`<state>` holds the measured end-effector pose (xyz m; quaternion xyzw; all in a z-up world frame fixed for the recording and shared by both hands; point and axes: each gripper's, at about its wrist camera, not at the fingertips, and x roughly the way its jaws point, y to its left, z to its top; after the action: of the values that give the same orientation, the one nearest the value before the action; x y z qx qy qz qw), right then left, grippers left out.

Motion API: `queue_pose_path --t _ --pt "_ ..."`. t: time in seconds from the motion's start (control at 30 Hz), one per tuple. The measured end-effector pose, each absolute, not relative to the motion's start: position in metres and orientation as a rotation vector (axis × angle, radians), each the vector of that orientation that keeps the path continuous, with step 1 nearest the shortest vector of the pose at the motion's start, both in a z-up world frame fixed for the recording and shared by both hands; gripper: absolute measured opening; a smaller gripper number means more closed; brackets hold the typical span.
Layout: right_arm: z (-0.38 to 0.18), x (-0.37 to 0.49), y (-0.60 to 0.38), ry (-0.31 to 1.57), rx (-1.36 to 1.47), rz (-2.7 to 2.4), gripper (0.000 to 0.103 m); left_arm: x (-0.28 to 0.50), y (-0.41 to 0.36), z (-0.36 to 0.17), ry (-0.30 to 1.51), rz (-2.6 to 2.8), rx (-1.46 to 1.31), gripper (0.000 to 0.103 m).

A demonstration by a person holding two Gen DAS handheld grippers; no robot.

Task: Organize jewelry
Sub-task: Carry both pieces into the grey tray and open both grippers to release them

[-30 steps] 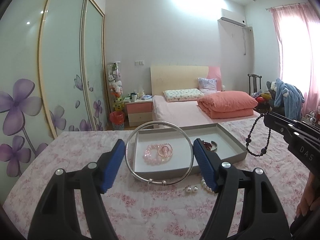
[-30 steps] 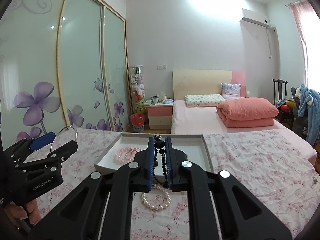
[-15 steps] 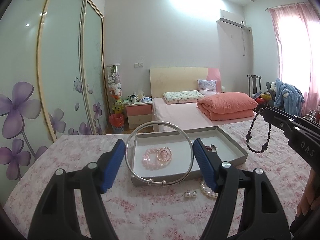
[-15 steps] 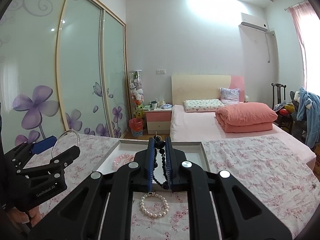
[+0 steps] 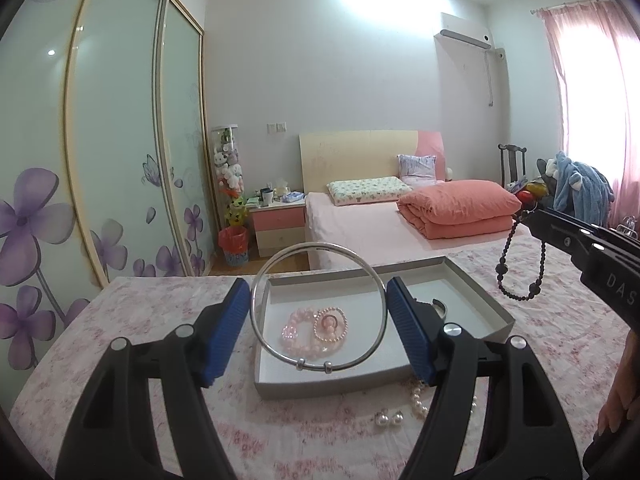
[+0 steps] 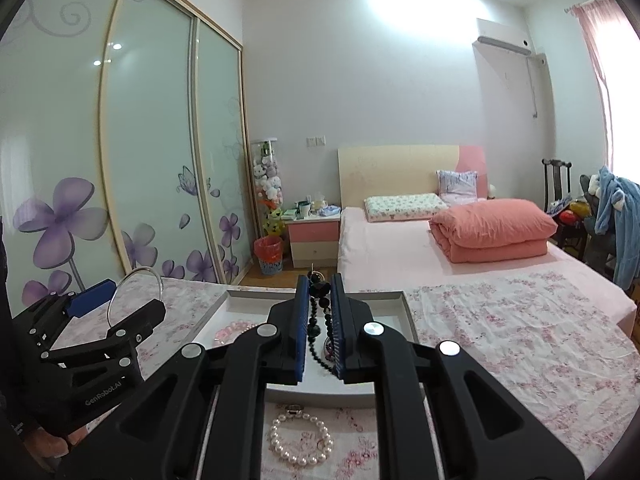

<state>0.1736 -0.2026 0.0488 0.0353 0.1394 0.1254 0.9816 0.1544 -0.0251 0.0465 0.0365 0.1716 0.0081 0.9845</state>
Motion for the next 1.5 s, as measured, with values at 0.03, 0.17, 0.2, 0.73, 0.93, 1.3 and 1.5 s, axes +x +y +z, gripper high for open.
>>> queue_pose_path --t 0.03,0.17,0.2,0.73,0.93,1.3,1.5 --pt "0.047 0.178 -0.203 0.288 0.073 0.252 0.012 0.159 -0.026 0.044 0.351 0.015 0.073 0.069" --pt "0.038 0.202 -0.198 0.335 0.086 0.249 0.012 0.187 -0.025 0.034 0.383 0.006 0.076 0.069" --pt "0.034 0.212 -0.198 0.356 0.094 0.250 0.012 0.194 -0.025 0.030 0.394 0.004 0.078 0.069" --pt "-0.016 0.290 -0.186 0.581 0.165 0.279 0.012 0.275 -0.014 -0.022 0.590 0.006 0.043 0.069" --pt "-0.025 0.302 -0.185 0.623 0.186 0.273 0.012 0.289 -0.017 -0.033 0.628 -0.008 0.034 0.069" --pt "-0.030 0.305 -0.195 0.656 0.226 0.250 0.013 0.292 -0.008 -0.033 0.636 0.010 0.012 0.071" --pt "-0.026 0.298 -0.196 0.653 0.223 0.247 0.013 0.282 -0.002 -0.029 0.628 0.020 0.007 0.071"
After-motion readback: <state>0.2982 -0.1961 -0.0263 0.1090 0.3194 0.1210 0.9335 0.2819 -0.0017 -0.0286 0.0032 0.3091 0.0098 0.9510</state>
